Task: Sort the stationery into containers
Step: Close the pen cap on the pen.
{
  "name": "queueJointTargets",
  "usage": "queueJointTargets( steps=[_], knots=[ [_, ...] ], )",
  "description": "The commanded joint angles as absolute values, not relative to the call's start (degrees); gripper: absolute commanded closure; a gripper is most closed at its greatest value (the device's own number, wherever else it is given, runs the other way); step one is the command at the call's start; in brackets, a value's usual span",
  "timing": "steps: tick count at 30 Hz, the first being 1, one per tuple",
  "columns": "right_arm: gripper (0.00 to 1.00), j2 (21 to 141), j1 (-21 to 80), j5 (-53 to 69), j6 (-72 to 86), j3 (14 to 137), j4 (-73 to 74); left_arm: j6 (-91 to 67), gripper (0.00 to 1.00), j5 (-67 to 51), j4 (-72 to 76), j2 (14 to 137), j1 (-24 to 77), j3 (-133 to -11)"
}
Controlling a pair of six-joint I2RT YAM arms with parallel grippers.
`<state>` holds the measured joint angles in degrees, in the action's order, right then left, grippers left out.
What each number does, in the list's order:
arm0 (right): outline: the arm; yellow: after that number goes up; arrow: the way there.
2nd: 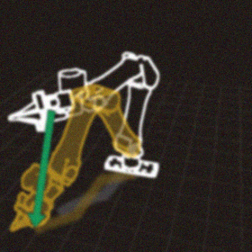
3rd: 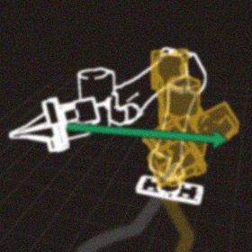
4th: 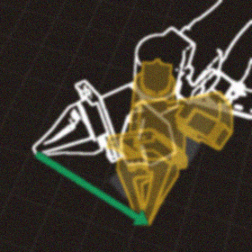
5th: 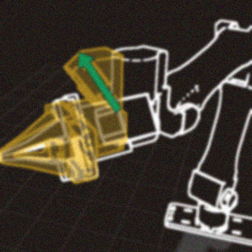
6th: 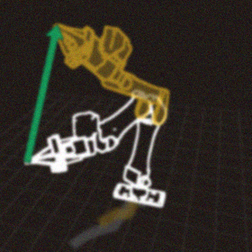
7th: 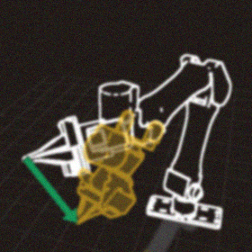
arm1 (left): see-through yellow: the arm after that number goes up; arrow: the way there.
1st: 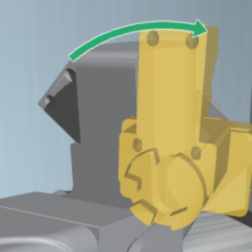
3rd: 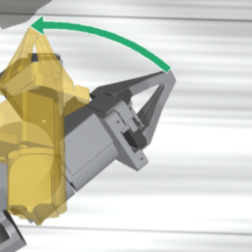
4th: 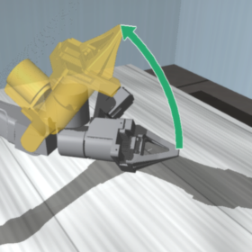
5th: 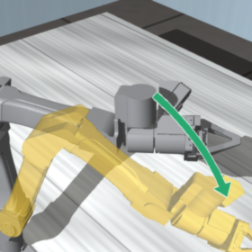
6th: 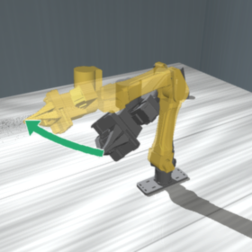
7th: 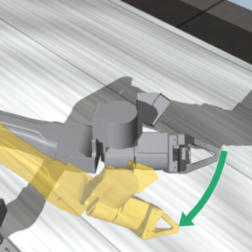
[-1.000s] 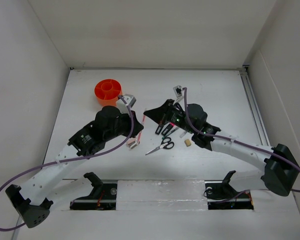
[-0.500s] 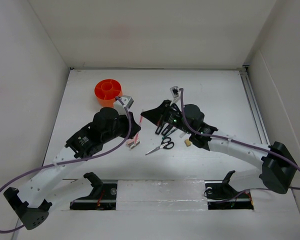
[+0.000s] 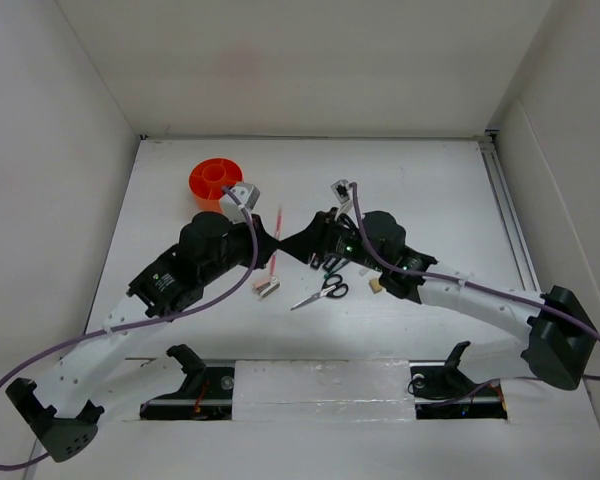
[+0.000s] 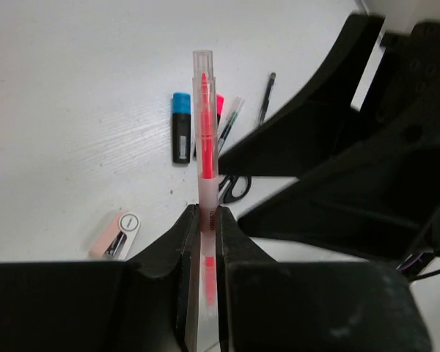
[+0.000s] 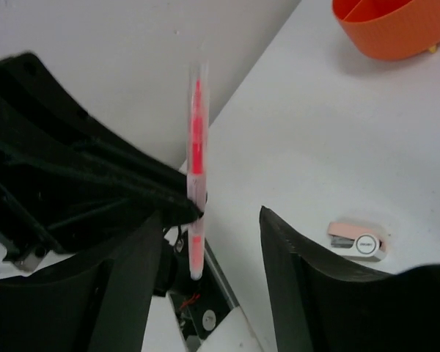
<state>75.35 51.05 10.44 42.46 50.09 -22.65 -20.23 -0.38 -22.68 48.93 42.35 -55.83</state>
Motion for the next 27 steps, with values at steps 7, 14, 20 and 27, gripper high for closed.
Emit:
queueJointTargets(
  steps=[7, 14, 20, 27],
  knots=[
    [0.29, 69.6, 51.2, 12.4, 41.8, 48.0, -21.2, -21.3, 1.00, 4.0, -15.2, 49.2, 42.1, -57.0],
    [0.27, 62.5, 46.2, 10.5, 41.3, 44.3, -18.2, -25.0, 1.00, 19.0, -16.9, 55.1, 42.1, -61.4],
    [0.25, 56.8, 44.6, 9.8, 40.1, 40.8, -17.1, -27.3, 1.00, 34.6, -9.9, 63.4, 35.5, -66.3],
    [0.25, 51.2, 44.6, 10.4, 40.1, 36.9, -16.0, -14.1, 1.00, 35.1, 11.4, 75.0, 26.4, -69.6]
  ],
)
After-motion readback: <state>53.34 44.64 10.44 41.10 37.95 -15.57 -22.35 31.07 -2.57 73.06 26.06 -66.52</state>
